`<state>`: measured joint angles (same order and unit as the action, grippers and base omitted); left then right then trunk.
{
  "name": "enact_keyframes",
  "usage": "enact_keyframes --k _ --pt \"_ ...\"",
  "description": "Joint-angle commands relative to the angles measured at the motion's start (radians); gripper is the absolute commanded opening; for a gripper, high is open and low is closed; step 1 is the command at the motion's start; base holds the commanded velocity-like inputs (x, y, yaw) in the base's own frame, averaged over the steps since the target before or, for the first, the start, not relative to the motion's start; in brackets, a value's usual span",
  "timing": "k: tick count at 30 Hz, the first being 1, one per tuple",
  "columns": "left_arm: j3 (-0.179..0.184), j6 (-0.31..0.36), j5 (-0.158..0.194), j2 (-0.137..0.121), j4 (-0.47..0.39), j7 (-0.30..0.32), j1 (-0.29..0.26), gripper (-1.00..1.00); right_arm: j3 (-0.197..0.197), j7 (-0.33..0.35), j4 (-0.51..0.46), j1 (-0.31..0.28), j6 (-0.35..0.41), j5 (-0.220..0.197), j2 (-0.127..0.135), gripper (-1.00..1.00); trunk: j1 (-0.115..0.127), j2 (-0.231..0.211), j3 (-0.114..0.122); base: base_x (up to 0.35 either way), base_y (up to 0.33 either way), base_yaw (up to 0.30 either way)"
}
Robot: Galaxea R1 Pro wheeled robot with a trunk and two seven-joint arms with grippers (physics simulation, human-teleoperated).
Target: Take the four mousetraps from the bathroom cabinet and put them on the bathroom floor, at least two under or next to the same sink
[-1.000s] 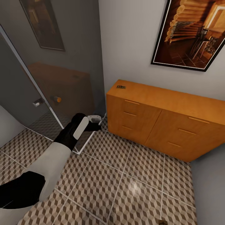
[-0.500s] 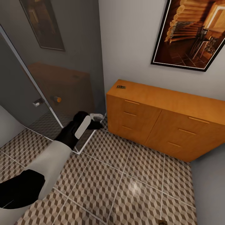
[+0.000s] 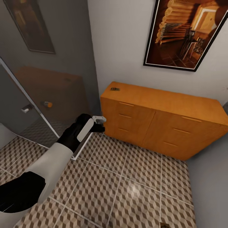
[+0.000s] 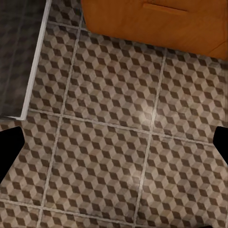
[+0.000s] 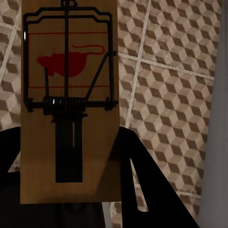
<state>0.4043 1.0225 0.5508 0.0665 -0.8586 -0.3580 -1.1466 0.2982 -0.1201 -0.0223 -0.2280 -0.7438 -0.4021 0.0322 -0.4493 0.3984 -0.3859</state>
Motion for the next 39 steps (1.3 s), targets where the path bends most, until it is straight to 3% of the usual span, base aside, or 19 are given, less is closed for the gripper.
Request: enact_keyframes --k 1,18,32,35,39 --pt "0.002 0.002 0.011 -0.001 -0.001 -0.010 -0.001 1.00 0.009 -0.004 0.000 -0.001 -0.002 -0.004 0.000 -1.00 -0.001 0.002 -0.001 0.129 0.041 -0.186" --pt "0.004 0.002 0.012 -0.013 -0.003 -0.010 -0.001 1.00 0.009 -0.004 0.000 -0.001 -0.002 -0.003 0.000 -1.00 -0.001 0.002 0.009 0.211 0.165 -0.158" --pt "0.013 0.001 0.012 -0.016 -0.002 -0.010 -0.001 1.00 0.009 -0.007 0.006 -0.001 0.004 0.000 -0.006 -1.00 -0.001 0.002 0.013 0.021 0.019 -0.059" --pt "0.014 0.001 0.011 -0.016 -0.002 -0.010 -0.001 1.00 0.009 -0.009 0.008 0.006 0.067 0.000 -0.012 -1.00 -0.001 0.002 0.013 0.000 0.000 -0.001" --pt "0.014 0.001 0.011 -0.016 -0.002 -0.010 -0.001 1.00 0.009 -0.008 0.008 0.015 0.222 0.000 -0.020 -1.00 -0.001 0.002 0.013 0.000 0.000 0.000"
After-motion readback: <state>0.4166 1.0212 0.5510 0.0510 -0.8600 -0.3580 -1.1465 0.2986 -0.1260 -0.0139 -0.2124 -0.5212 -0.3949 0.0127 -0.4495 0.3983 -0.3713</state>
